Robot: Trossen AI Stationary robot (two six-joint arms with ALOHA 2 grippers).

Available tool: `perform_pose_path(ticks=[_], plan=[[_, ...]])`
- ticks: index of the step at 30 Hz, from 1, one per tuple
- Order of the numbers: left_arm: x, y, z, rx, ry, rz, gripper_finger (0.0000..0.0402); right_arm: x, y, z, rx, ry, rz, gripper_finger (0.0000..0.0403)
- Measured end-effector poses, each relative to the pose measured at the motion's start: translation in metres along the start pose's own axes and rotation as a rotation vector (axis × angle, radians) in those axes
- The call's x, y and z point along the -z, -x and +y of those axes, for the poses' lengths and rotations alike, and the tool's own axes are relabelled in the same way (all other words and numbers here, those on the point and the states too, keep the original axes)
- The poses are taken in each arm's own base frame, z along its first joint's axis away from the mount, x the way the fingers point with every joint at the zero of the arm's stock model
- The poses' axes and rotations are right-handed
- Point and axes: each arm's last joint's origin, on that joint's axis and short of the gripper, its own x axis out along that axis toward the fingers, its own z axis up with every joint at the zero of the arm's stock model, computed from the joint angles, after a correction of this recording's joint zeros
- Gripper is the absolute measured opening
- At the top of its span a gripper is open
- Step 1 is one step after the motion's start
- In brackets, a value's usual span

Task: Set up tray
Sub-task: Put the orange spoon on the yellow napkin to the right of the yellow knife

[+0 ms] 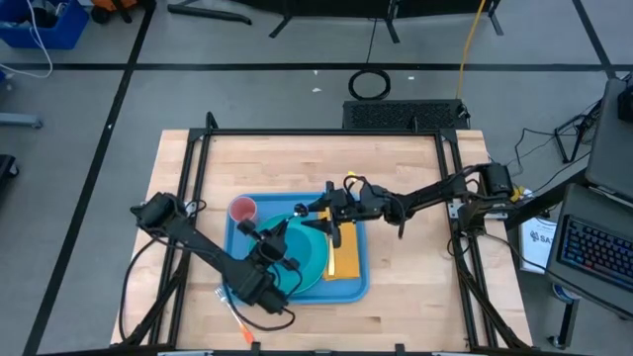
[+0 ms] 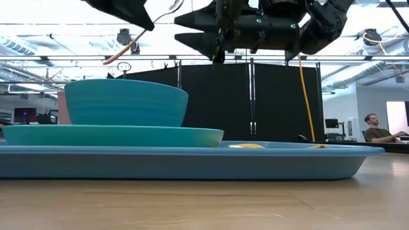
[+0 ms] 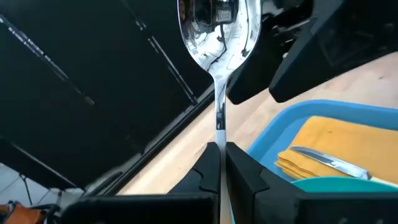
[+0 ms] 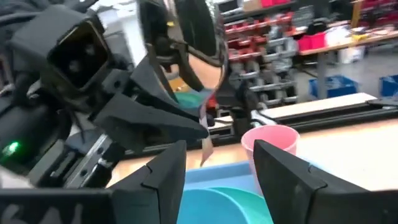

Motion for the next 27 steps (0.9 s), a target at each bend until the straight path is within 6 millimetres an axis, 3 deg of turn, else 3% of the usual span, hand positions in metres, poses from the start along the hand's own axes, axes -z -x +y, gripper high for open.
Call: perform_pose_path(ticks=[8, 27], plan=[[0.001, 0.008, -0.004, 0.03, -0.014, -0.044, 0.0007, -0.002, 0.001, 0.001, -0.119, 0.042, 0.006, 0.0177], [0.001, 0.003, -0.004, 0.028, -0.229, 0.022, 0.0002, -0.005, 0.0, 0.013, -0.182, -0.013, -0.045, 0.0172]])
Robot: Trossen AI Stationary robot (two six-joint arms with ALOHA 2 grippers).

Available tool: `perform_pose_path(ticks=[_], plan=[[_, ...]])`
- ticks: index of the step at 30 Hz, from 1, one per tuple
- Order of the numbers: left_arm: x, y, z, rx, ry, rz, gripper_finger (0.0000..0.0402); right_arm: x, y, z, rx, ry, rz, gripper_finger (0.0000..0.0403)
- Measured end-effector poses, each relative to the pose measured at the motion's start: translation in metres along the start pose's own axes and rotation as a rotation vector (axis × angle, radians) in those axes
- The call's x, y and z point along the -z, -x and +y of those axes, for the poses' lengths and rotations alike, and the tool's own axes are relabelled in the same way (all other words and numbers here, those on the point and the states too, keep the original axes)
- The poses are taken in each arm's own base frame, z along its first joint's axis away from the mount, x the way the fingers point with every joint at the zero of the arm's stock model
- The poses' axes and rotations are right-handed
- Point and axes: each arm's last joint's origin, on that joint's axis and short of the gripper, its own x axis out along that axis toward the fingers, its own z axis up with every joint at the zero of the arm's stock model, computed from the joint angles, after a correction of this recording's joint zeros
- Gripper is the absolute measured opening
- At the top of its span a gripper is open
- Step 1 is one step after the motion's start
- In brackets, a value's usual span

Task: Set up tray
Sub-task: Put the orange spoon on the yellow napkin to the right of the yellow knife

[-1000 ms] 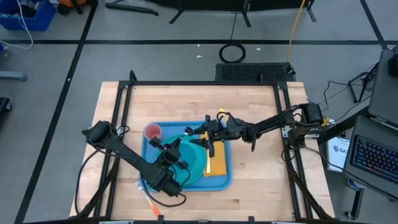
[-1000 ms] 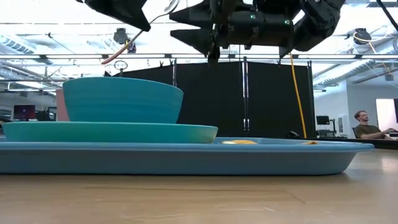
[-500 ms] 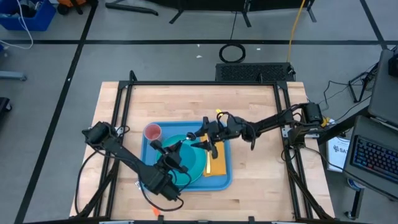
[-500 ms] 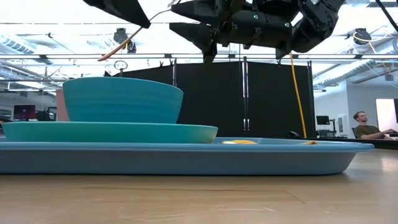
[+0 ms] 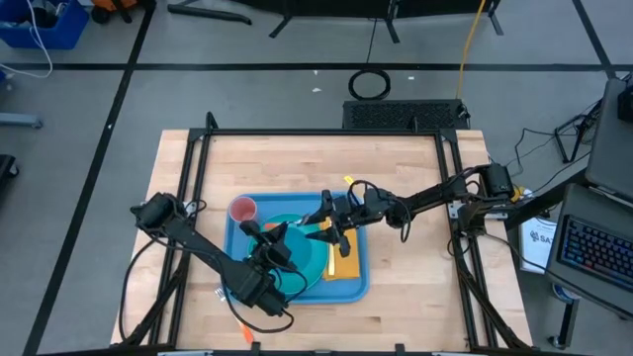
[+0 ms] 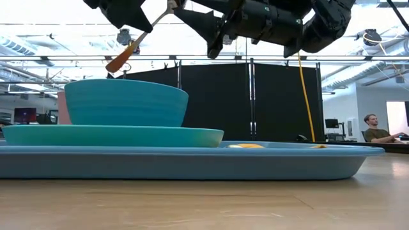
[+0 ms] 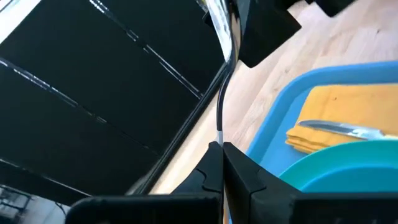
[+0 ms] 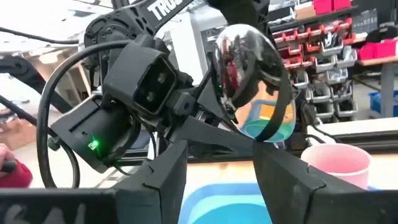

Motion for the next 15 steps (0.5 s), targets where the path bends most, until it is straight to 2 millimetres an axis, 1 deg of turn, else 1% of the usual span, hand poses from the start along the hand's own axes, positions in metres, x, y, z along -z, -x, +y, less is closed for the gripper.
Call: perform_pose_path(ticks=[5, 8, 12, 15], plan=[[0.001, 0.0, 0.0, 0.004, -0.035, 0.016, 0.0002, 0.003, 0.0, 0.0, -0.003, -0.046, 0.028, 0.0175], [0.001, 0.0, 0.001, 0.0, -0.038, 0.006, 0.0002, 0.004, -0.001, 0.005, -0.012, -0.06, 0.031, 0.0175], [0.001, 0.003, 0.002, 0.0, -0.058, 0.003, 0.0002, 0.005, -0.002, 0.01, -0.022, -0.06, 0.031, 0.0167], [0.001, 0.002, 0.002, 0.0, -0.036, 0.003, 0.0002, 0.005, -0.002, 0.008, 0.007, -0.088, 0.028, 0.0162]])
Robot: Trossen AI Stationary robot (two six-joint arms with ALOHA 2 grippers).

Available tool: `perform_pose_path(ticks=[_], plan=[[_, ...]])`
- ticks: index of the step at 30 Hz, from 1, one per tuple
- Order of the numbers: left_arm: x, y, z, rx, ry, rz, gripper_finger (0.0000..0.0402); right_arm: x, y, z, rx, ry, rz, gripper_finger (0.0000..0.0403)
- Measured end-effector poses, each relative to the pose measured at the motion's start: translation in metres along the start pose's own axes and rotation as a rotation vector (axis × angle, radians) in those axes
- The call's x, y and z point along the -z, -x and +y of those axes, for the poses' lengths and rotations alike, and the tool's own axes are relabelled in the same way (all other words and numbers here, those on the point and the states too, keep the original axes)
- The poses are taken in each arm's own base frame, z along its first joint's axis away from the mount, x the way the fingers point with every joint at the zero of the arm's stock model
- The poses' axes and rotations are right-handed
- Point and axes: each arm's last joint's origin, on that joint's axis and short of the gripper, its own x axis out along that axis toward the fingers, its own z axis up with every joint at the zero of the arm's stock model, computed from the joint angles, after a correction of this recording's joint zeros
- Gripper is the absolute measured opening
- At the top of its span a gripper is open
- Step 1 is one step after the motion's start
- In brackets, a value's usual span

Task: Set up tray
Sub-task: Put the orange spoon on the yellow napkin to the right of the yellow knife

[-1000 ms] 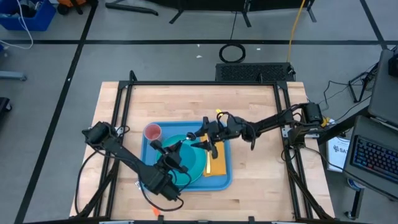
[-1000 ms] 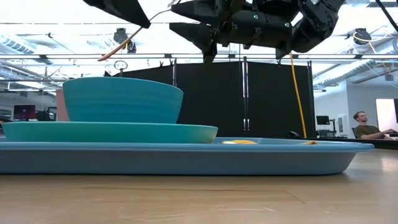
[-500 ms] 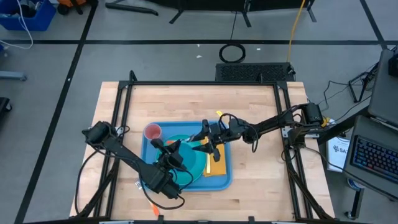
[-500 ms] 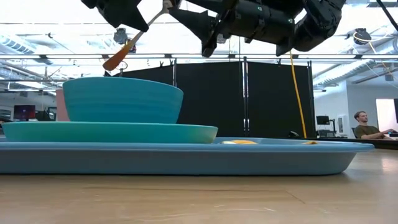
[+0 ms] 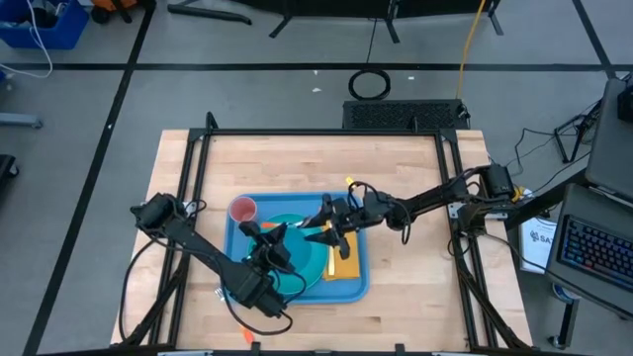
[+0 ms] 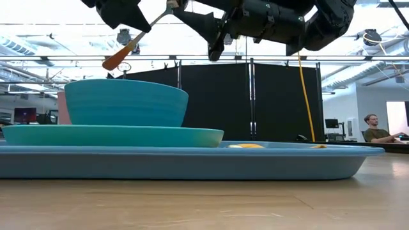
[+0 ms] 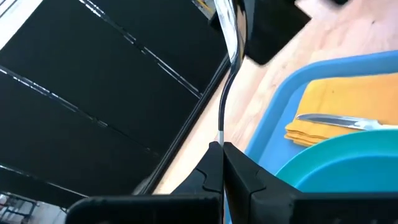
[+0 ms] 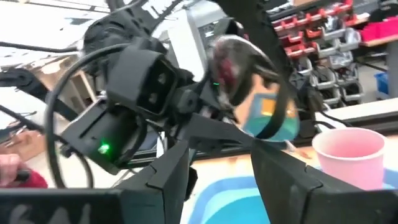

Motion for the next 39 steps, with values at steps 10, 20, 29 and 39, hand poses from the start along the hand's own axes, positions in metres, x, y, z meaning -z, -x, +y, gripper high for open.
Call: perform_pose_path(ticks=[10, 20, 29, 39], plan=[[-0.003, -0.012, 0.004, -0.035, -0.103, 0.019, 0.0001, 0.01, 0.014, 0.0, -0.02, -0.108, -0.036, 0.0159], [-0.004, -0.013, 0.005, -0.047, -0.323, 0.008, 0.0001, 0.016, 0.038, -0.005, -0.057, -0.307, -0.129, 0.0168], [-0.005, -0.019, 0.006, -0.064, -0.532, 0.013, 0.0, 0.016, 0.045, -0.007, -0.127, -0.533, -0.116, 0.0168], [-0.007, -0.018, 0.007, -0.11, -0.759, -0.032, 0.0, 0.016, 0.045, -0.008, -0.144, -0.764, -0.09, 0.0161]])
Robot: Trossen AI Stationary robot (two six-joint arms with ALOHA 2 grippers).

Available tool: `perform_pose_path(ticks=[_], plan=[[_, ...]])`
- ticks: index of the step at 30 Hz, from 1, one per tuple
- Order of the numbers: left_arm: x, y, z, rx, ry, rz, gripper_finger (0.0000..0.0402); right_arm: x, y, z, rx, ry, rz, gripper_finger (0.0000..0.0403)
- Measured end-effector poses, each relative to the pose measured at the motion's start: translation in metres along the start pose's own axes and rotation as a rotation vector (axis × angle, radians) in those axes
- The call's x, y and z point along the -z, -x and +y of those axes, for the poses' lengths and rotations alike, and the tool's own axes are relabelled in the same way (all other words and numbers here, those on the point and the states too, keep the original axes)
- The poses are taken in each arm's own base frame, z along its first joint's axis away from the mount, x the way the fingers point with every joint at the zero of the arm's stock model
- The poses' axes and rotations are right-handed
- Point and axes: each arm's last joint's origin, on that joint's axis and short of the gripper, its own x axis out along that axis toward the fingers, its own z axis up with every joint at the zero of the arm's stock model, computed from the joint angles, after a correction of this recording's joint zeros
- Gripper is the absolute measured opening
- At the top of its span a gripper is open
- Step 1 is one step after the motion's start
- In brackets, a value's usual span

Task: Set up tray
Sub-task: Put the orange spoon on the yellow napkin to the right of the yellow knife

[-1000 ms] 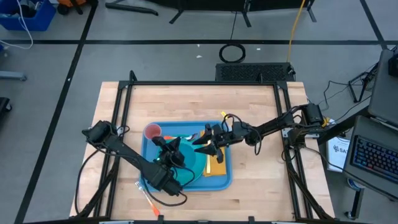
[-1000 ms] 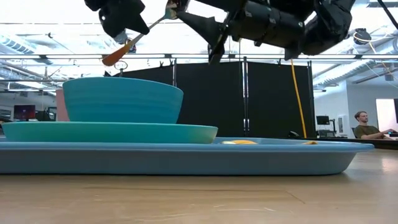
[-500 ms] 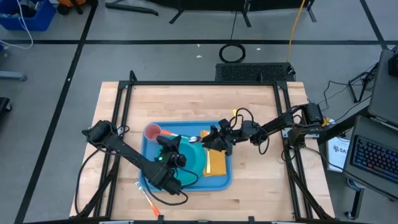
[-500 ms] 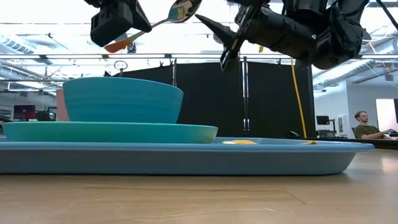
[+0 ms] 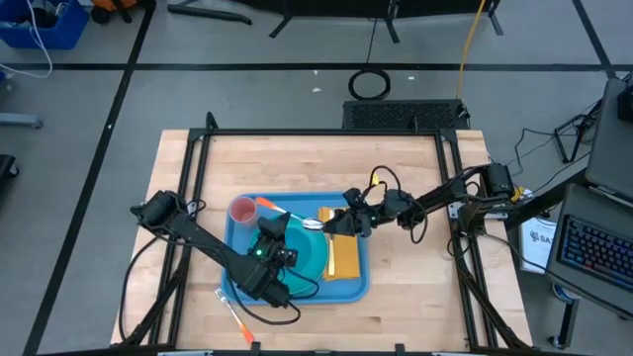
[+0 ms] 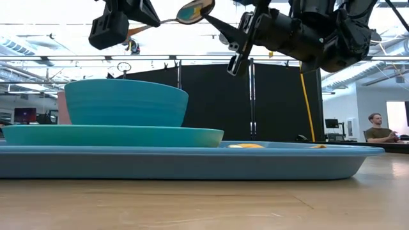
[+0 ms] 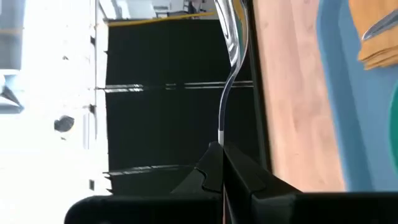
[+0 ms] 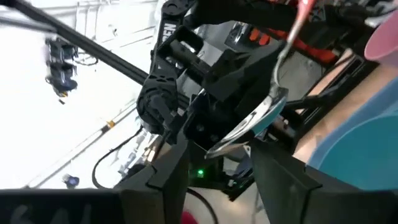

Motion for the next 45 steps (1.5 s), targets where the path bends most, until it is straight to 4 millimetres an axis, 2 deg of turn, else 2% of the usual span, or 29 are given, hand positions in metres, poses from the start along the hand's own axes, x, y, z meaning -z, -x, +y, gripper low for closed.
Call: perform_pose_path(ticks=[7, 18, 23, 33, 45], plan=[[0.0, -0.005, 0.002, -0.025, -0.122, 0.004, 0.0, 0.001, 0.0, -0.002, 0.019, -0.106, 0.008, 0.016], [-0.001, -0.007, 0.003, -0.055, -0.193, 0.001, 0.0, 0.003, 0.0, -0.007, 0.069, -0.163, 0.026, 0.0155], [-0.003, -0.007, 0.002, -0.067, -0.194, -0.008, 0.0, 0.003, 0.0, -0.007, 0.07, -0.177, 0.026, 0.0121], [-0.01, -0.007, 0.001, -0.092, -0.241, -0.024, 0.0, 0.004, 0.001, -0.009, 0.091, -0.167, 0.031, 0.0014], [-0.01, -0.008, -0.002, -0.003, -0.156, -0.01, 0.0004, 0.006, 0.003, -0.018, 0.166, -0.142, 0.105, 0.0001]])
